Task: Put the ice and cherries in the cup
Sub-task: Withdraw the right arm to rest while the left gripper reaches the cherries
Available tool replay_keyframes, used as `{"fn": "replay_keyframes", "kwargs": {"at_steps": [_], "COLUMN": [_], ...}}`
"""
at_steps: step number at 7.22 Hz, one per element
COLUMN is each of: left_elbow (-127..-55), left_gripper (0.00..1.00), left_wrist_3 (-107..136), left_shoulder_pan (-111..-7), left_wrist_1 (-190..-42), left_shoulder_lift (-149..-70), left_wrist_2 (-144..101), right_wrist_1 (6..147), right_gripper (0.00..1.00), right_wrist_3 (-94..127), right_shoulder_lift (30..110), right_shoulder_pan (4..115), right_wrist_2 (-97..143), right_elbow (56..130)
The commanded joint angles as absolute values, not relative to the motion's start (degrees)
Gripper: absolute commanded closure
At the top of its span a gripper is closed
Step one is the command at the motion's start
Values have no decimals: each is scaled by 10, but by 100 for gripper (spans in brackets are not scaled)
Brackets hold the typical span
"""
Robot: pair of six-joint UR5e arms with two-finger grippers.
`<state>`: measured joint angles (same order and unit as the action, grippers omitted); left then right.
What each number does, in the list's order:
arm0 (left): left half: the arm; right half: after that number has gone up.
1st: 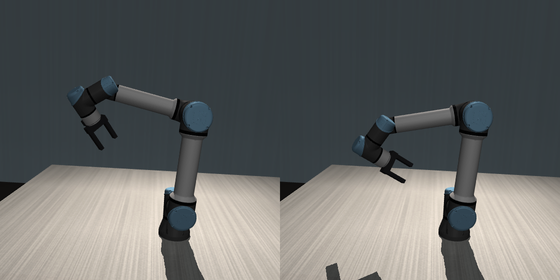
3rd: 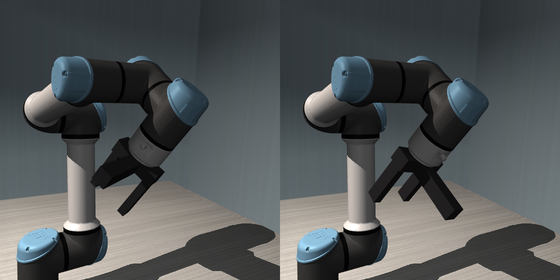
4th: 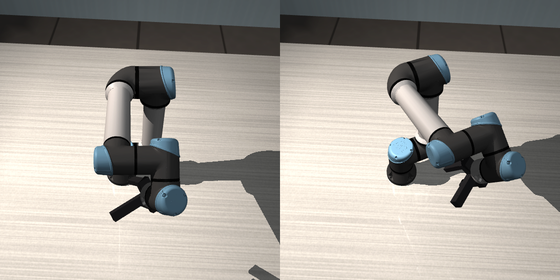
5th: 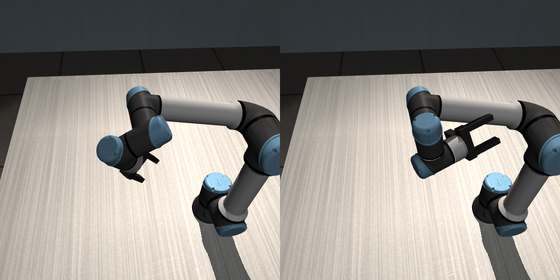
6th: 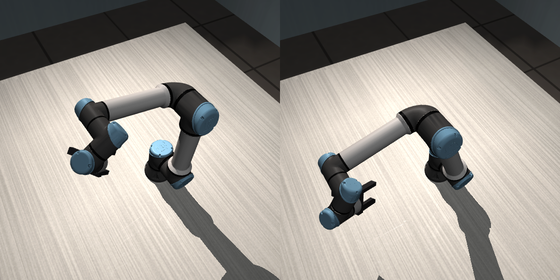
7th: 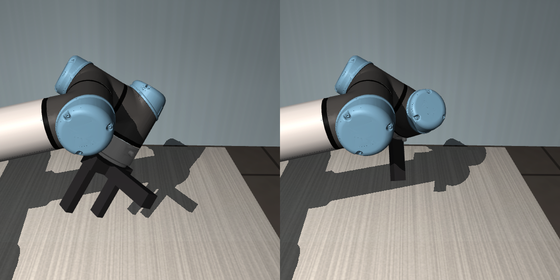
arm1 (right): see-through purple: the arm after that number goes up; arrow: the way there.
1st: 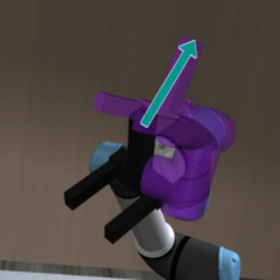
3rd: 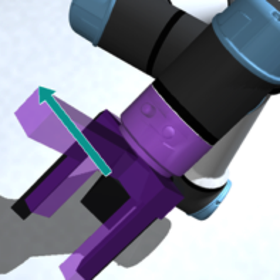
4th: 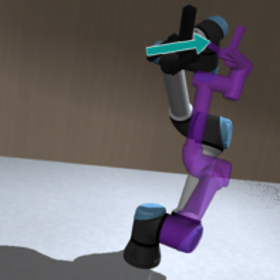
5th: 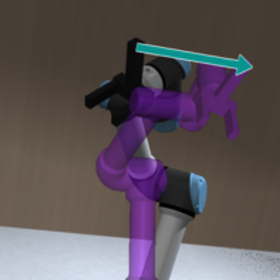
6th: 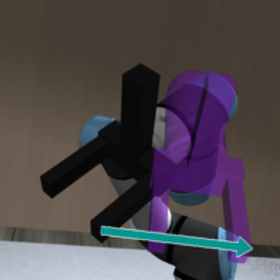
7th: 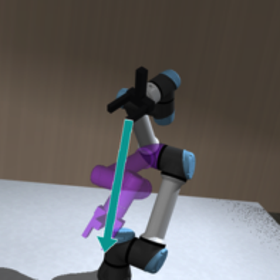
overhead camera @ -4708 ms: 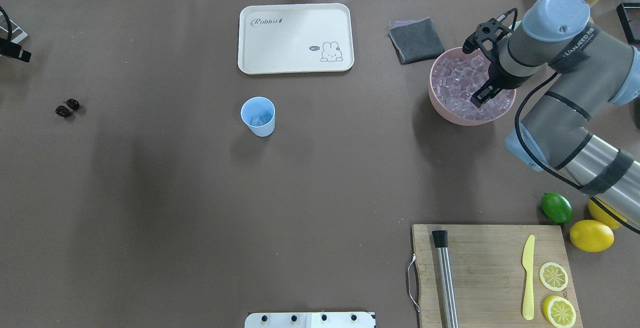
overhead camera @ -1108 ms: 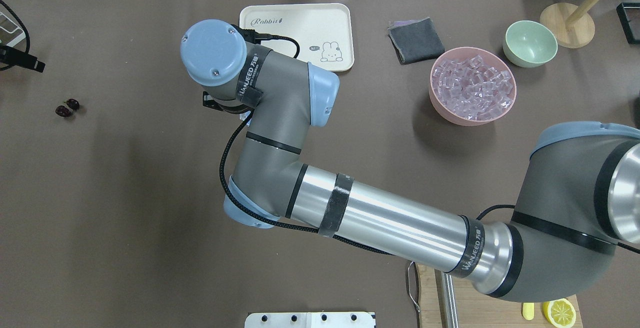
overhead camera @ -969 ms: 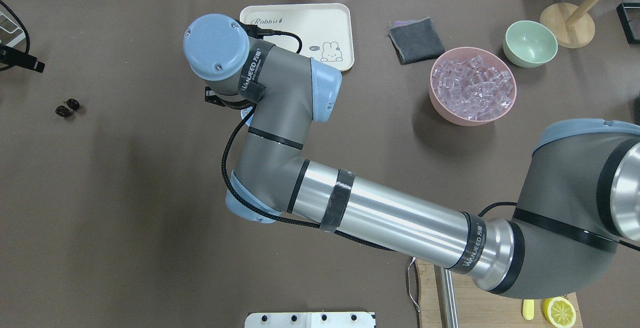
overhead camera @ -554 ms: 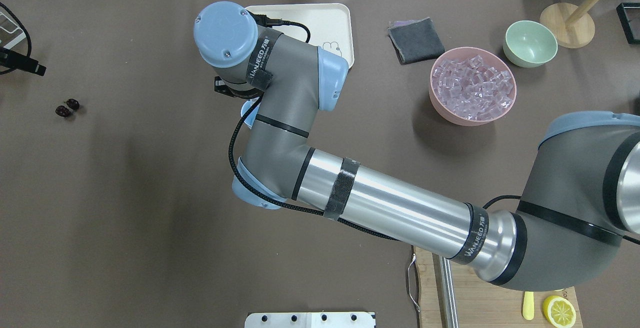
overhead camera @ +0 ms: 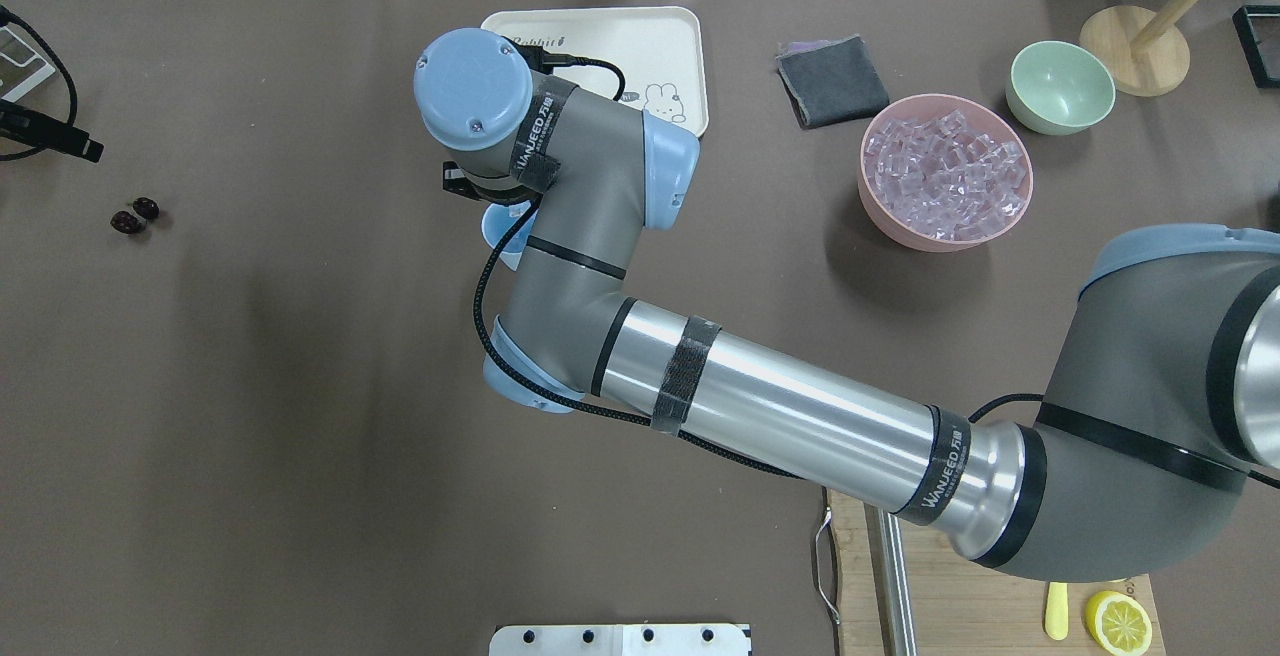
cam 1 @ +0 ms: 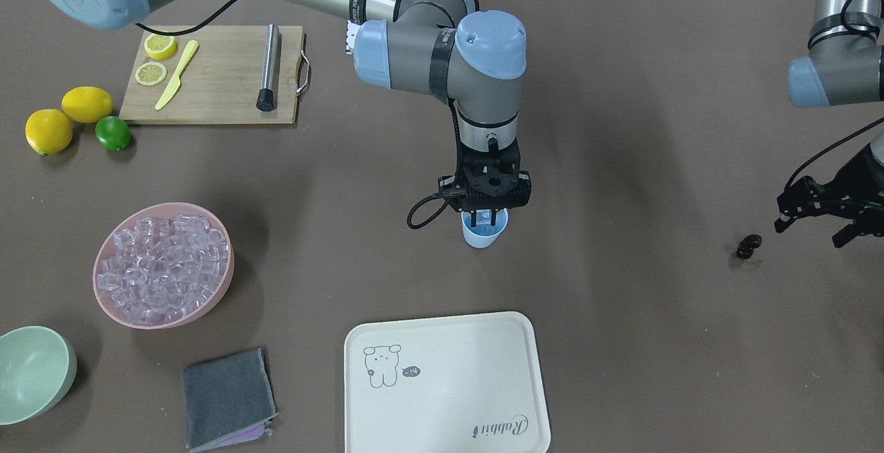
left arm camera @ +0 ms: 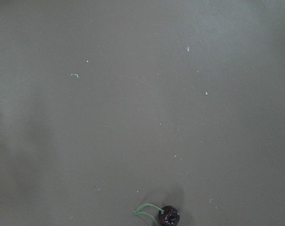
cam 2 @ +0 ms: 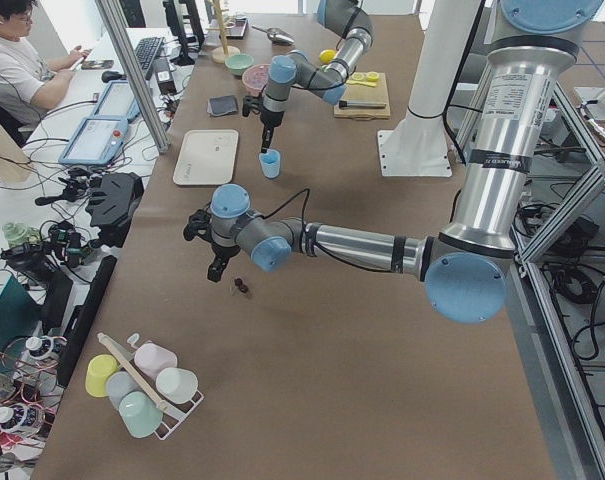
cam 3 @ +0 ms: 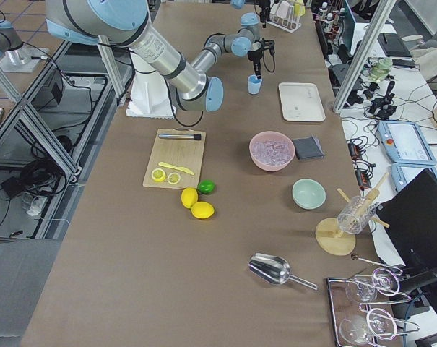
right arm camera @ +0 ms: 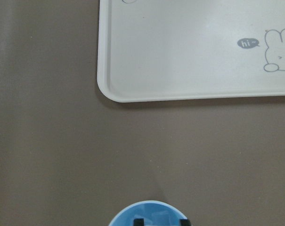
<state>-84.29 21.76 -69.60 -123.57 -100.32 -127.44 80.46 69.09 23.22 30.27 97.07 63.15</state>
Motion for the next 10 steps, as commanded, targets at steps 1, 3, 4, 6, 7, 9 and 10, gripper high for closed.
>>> {"fn": "replay_keyframes", "kwargs": {"at_steps": [1, 3, 4, 6, 7, 9, 10], "left_elbow": [-843, -822, -817, -780, -745, -714, -713], "left_gripper": [2, 2, 2, 2, 2, 2, 2], "left_wrist_3": [216, 214, 218, 218, 218, 221, 221], "left_shoulder_pan": [-695, -686, -680, -670, -651, -636, -634], "left_wrist_1": [-1236, -1235, -1235, -1242, -1275, -1297, -1299], "left_shoulder_lift": [-1006, -1009, -1011, -1020, -1031, -1050, -1045], "left_wrist_2": [-1274, -1274, -1274, -1272, -1247, -1216, -1216], "right_wrist_1": [801, 788, 792, 812, 826, 827, 825], "right_gripper": [25, 3, 2, 2, 2, 2, 2], "right_wrist_3": [671, 666, 664, 625, 571, 415, 335], "right_shoulder_lift": [235, 244, 257, 348, 427, 574, 665], "right_shoulder_pan": [301, 303, 315, 379, 424, 529, 600], "right_wrist_2": [969, 971, 989, 1080, 1112, 1205, 1270], "right_elbow": [631, 651, 674, 800, 882, 978, 1032]}}
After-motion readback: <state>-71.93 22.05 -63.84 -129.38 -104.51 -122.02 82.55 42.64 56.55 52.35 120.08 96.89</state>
